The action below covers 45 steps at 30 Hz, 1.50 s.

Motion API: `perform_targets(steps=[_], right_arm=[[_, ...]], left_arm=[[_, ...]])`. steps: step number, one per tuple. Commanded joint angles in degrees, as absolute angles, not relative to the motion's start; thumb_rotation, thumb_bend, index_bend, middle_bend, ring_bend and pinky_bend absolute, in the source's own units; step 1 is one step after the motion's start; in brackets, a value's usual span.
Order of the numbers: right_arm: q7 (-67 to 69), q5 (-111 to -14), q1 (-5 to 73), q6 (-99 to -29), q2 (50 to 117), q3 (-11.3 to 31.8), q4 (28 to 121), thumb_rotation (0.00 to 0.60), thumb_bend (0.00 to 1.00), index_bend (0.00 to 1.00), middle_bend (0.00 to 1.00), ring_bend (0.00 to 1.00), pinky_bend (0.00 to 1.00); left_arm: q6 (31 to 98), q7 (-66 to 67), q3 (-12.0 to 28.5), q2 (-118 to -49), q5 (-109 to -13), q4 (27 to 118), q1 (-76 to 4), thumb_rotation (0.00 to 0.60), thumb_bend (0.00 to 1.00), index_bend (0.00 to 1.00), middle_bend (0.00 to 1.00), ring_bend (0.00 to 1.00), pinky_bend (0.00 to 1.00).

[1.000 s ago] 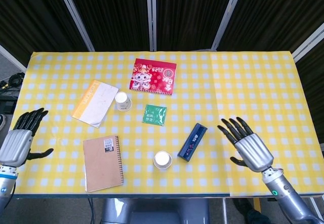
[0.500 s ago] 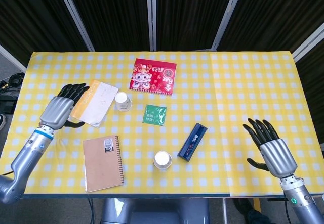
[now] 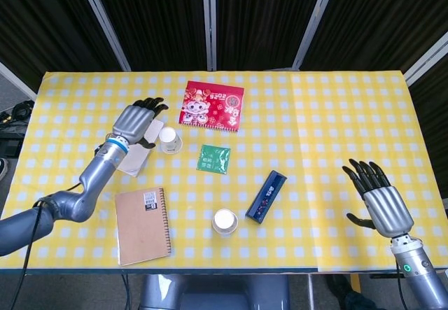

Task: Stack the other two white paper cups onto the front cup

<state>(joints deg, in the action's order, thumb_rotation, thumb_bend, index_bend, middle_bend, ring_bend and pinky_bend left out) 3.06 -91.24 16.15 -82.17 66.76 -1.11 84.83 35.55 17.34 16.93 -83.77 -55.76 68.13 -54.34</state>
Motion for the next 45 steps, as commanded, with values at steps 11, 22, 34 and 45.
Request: perform_targets(steps=[11, 22, 34, 45], right_arm=[[4.1, -90.4, 15.5, -80.9, 67.3, -0.2, 84.0, 0.600, 0.00, 0.00, 0.00, 0.00, 0.00], [3.9, -90.9, 15.2, -80.9, 67.3, 0.3, 84.3, 0.600, 0.00, 0.00, 0.00, 0.00, 0.00], [3.4, -92.5, 14.3, -82.6, 66.8, 0.7, 85.9, 0.600, 0.00, 0.00, 0.00, 0.00, 0.00], [4.1, -93.0, 13.9, -83.3, 66.3, 1.2, 86.4, 0.600, 0.00, 0.00, 0.00, 0.00, 0.00]], left_arm=[[32.0, 14.1, 12.5, -94.8, -60.4, 52.4, -59.2, 0.600, 0.02, 0.27, 0.24, 0.25, 0.35], [35.1, 12.5, 11.8, -94.1, -62.5, 52.7, -58.1, 0.600, 0.05, 0.49, 0.48, 0.44, 0.62], [40.4, 10.9, 12.6, -87.3, -63.8, 64.3, -55.5, 0.600, 0.06, 0.52, 0.51, 0.46, 0.63], [47.2, 4.9, 12.7, -75.6, -71.1, 85.9, -51.4, 0.600, 0.06, 0.52, 0.51, 0.46, 0.63]])
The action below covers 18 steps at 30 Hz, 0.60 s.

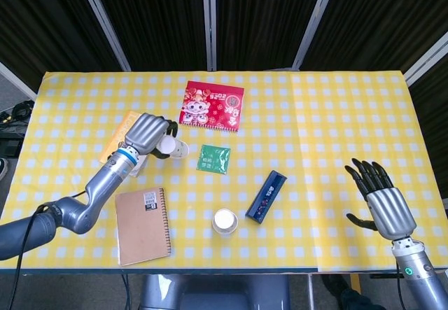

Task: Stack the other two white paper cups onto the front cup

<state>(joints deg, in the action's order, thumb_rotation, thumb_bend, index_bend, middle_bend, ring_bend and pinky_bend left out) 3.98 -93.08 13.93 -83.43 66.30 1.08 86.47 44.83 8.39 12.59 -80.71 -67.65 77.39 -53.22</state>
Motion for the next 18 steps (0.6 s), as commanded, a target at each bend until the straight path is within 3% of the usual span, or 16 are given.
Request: perform_targets(steps=[1, 8, 18], right_arm=[[4.2, -93.0, 13.9, -83.3, 66.2, 1.2, 86.4, 0.600, 0.00, 0.00, 0.00, 0.00, 0.00], [4.4, -92.7, 13.7, -83.8, 66.1, 1.8, 86.7, 0.600, 0.00, 0.00, 0.00, 0.00, 0.00], [4.7, -92.5, 13.4, -84.0, 65.8, 2.2, 86.9, 0.600, 0.00, 0.00, 0.00, 0.00, 0.00]], left_arm=[[47.4, 3.9, 12.7, -74.4, -72.2, 88.4, -51.1, 0.600, 0.06, 0.52, 0.51, 0.46, 0.63], [49.1, -1.1, 11.3, -68.5, -82.1, 102.7, -50.5, 0.600, 0.06, 0.52, 0.51, 0.46, 0.63], [42.7, 6.5, 9.9, -69.5, -85.7, 108.5, -55.7, 0.600, 0.06, 0.52, 0.51, 0.46, 0.63]])
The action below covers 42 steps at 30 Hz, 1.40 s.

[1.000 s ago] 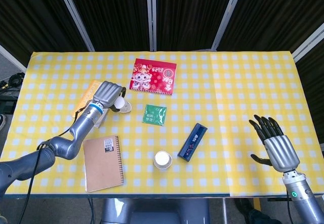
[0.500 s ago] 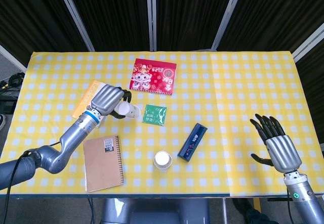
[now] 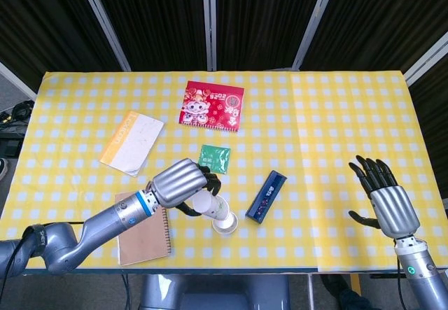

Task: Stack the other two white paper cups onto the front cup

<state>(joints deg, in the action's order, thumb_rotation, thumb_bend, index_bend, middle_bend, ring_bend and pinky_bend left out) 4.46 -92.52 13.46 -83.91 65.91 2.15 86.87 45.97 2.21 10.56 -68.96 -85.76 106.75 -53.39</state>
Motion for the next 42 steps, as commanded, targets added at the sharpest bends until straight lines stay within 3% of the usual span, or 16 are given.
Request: perform_targets(steps=[1, 13, 31, 38, 40, 42], right_arm=[[4.8, -92.5, 13.3, -84.0, 65.7, 2.3, 86.9, 0.600, 0.00, 0.00, 0.00, 0.00, 0.00], [6.1, -92.4, 13.0, -84.6, 65.0, 2.8, 87.2, 0.600, 0.00, 0.00, 0.00, 0.00, 0.00], [6.5, -92.1, 12.7, -84.6, 64.8, 3.4, 87.3, 0.600, 0.00, 0.00, 0.00, 0.00, 0.00], [6.7, -92.3, 12.6, -84.7, 64.7, 3.4, 87.3, 0.600, 0.00, 0.00, 0.00, 0.00, 0.00], [6.7, -92.3, 12.6, -84.8, 64.6, 3.5, 87.4, 0.600, 0.00, 0.00, 0.00, 0.00, 0.00], [6.7, -92.3, 12.6, -84.8, 64.6, 3.5, 87.4, 0.600, 0.00, 0.00, 0.00, 0.00, 0.00]], left_arm=[[42.2, 8.0, 9.8, -69.7, -85.1, 108.9, -56.1, 0.600, 0.06, 0.52, 0.51, 0.46, 0.63], [41.2, 23.5, 9.6, -74.3, -76.6, 109.4, -59.5, 0.600, 0.06, 0.52, 0.51, 0.46, 0.63], [42.6, 30.8, 8.7, -76.0, -68.0, 109.3, -62.7, 0.600, 0.06, 0.51, 0.49, 0.46, 0.61], [43.0, 31.3, 7.6, -76.5, -67.3, 109.2, -63.2, 0.600, 0.02, 0.44, 0.43, 0.42, 0.58], [42.8, 31.6, 7.3, -76.5, -66.9, 109.3, -63.5, 0.600, 0.00, 0.38, 0.35, 0.36, 0.53], [42.8, 31.8, 7.1, -76.4, -66.4, 109.4, -63.7, 0.600, 0.00, 0.23, 0.20, 0.24, 0.42]])
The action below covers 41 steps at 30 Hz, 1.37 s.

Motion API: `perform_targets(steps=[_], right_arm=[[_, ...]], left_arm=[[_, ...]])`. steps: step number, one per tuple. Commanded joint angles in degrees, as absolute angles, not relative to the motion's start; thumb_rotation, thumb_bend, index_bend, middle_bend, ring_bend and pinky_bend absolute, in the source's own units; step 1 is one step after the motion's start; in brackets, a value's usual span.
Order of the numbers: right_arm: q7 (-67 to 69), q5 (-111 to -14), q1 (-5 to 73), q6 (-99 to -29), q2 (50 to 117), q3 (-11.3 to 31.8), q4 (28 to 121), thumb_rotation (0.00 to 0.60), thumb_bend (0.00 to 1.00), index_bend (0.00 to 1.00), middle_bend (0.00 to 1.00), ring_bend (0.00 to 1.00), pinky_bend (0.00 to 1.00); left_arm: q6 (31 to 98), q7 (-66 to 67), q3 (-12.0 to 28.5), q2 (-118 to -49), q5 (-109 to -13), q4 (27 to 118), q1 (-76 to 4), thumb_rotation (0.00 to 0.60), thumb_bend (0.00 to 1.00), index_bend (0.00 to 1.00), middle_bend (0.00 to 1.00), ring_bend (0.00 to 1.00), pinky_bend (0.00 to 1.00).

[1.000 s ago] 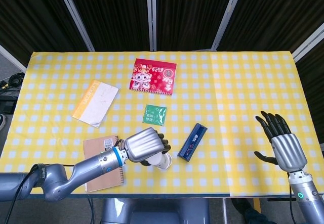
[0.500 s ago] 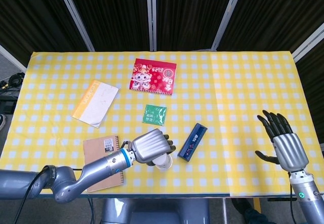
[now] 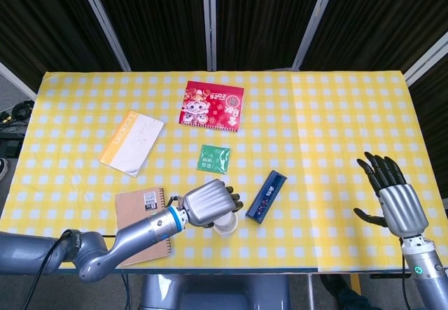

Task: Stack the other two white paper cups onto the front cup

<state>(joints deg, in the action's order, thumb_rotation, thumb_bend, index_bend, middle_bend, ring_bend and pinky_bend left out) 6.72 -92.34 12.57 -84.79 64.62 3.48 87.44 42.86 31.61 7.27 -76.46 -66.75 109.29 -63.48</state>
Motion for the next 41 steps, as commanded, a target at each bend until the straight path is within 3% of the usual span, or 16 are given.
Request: perform_targets(steps=[1, 3, 5, 10, 16, 22, 26, 31, 36, 41], right_arm=[[6.7, -92.3, 12.5, -84.8, 64.6, 3.5, 87.5, 0.600, 0.00, 0.00, 0.00, 0.00, 0.00], [6.7, -92.4, 12.5, -84.7, 64.6, 3.5, 87.5, 0.600, 0.00, 0.00, 0.00, 0.00, 0.00], [6.7, -92.5, 12.5, -84.8, 64.6, 3.5, 87.5, 0.600, 0.00, 0.00, 0.00, 0.00, 0.00], [6.7, -92.5, 12.5, -84.8, 64.5, 3.5, 87.6, 0.600, 0.00, 0.00, 0.00, 0.00, 0.00], [6.8, -92.6, 12.3, -85.1, 64.4, 3.5, 87.6, 0.600, 0.00, 0.00, 0.00, 0.00, 0.00], [6.9, -92.6, 12.1, -85.3, 64.2, 3.6, 87.7, 0.600, 0.00, 0.00, 0.00, 0.00, 0.00], [5.8, -92.7, 11.9, -85.5, 64.2, 3.6, 88.1, 0.600, 0.00, 0.00, 0.00, 0.00, 0.00], [3.5, -92.7, 11.7, -85.4, 64.2, 3.4, 89.0, 0.600, 0.00, 0.00, 0.00, 0.00, 0.00], [2.1, -92.6, 11.6, -85.4, 64.0, 3.5, 90.2, 0.600, 0.00, 0.00, 0.00, 0.00, 0.00], [1.4, -92.7, 11.7, -85.2, 64.1, 3.5, 90.7, 0.600, 0.00, 0.00, 0.00, 0.00, 0.00]], left_arm=[[42.9, 31.9, 7.1, -76.4, -66.3, 109.4, -63.7, 0.600, 0.00, 0.18, 0.15, 0.20, 0.38], [43.3, 31.6, 7.1, -76.4, -66.1, 109.6, -63.7, 0.600, 0.00, 0.05, 0.05, 0.11, 0.28], [43.7, 31.2, 7.0, -76.3, -66.4, 109.7, -63.6, 0.600, 0.00, 0.01, 0.01, 0.07, 0.25], [45.1, 29.7, 7.0, -75.7, -67.4, 109.8, -62.9, 0.600, 0.00, 0.00, 0.00, 0.03, 0.19], [52.2, 25.6, 6.9, -74.4, -67.8, 109.7, -57.9, 0.600, 0.00, 0.00, 0.00, 0.00, 0.01], [63.4, 25.5, 4.8, -74.6, -68.0, 107.6, -50.3, 0.600, 0.00, 0.00, 0.00, 0.00, 0.00], [75.5, 23.1, 1.8, -73.1, -69.4, 106.4, -40.8, 0.600, 0.00, 0.00, 0.00, 0.00, 0.00], [85.2, 17.1, -1.6, -71.2, -71.2, 105.9, -30.8, 0.600, 0.00, 0.00, 0.00, 0.00, 0.00], [91.4, 14.3, -5.3, -68.7, -73.9, 105.5, -22.9, 0.600, 0.00, 0.00, 0.00, 0.00, 0.00], [93.1, 12.6, -7.4, -66.6, -76.1, 105.5, -18.7, 0.600, 0.00, 0.00, 0.00, 0.00, 0.00]])
